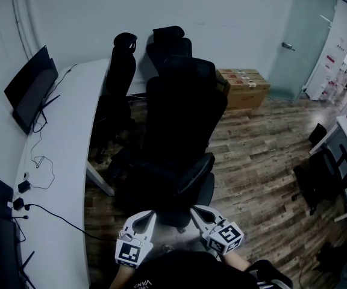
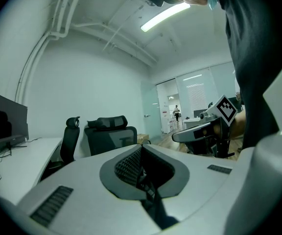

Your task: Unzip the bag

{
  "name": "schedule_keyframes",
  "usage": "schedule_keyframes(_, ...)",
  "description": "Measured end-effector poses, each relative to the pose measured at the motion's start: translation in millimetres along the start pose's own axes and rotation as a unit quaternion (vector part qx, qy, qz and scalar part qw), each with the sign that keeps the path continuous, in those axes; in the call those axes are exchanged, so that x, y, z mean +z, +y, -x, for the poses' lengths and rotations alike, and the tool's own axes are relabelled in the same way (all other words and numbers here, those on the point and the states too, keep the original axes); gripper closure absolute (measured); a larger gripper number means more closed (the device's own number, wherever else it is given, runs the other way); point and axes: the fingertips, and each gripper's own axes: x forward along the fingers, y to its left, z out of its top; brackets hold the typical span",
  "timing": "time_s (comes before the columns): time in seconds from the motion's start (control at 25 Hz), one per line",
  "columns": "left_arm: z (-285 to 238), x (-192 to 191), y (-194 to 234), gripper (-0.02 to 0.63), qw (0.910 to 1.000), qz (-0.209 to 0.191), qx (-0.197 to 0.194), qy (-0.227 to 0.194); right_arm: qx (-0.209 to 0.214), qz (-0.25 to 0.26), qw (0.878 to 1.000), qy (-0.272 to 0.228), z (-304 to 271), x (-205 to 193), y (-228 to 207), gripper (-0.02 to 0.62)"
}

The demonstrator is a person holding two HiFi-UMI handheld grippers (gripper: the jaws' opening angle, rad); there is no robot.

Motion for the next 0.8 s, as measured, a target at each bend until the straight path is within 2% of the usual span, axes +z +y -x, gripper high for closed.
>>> schedule_keyframes(0.44,4,-12,0,0.588,0.9998,0.010,0.012,0.008,0.013,-0.006,1.000,-0.003,1,-3,3,0.551)
schedule_keyframes(0.64,0,-2,-4,0.586,0.9999,0.008,0.009,-0.008,0.014,-0.006,1.000,0.001,3,-3,1,0.552)
schedule_keyframes(0.8,-5,-5,-6,0.588,0.9999,0.010,0.004,0.009,0.012,0.000,1.000,0.005,4,-3,-4,0.552)
